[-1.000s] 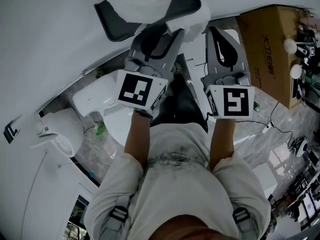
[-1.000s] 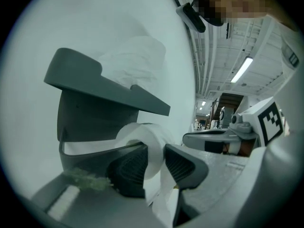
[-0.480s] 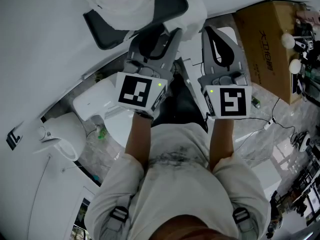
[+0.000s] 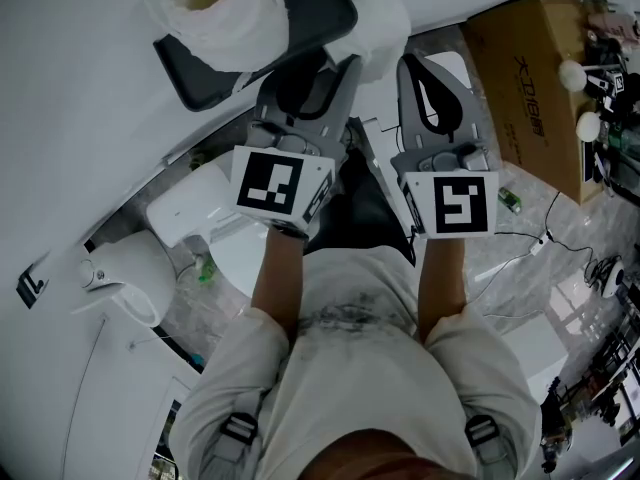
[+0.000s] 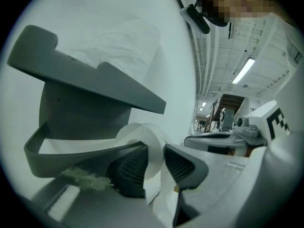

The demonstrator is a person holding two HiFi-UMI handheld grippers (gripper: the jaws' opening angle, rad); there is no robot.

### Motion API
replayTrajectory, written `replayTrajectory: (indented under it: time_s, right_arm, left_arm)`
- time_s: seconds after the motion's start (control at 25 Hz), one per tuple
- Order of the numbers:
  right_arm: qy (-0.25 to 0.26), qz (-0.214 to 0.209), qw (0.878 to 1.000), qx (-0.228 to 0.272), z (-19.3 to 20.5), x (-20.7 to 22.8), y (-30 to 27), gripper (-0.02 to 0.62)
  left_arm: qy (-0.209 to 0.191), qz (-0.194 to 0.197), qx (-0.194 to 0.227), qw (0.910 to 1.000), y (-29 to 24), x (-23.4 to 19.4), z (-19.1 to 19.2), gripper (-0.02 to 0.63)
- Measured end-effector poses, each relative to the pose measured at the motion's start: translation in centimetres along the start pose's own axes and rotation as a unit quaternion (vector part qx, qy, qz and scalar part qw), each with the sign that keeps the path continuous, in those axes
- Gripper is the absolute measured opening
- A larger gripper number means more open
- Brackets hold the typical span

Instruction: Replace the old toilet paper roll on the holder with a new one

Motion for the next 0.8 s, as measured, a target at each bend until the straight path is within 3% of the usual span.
replayTrajectory:
  time_s: [0.8]
  right_arm:
    - [-0.005, 0.018, 1.0, 0.005, -0.3, 2.2, 0.9, 0.0]
  left_arm:
    - [-0.002, 0.022, 0.001, 0.9998, -2.1, 1.3, -0.5, 0.127]
Point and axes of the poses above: the fingertips, and each gripper's own axes: y backward along the fingers, x to its right, z out of its underside, the point moved 7 cm from there along y, backward along the fingers, and after that the axes turned 14 degrees about -y, right-handed, at the moved point
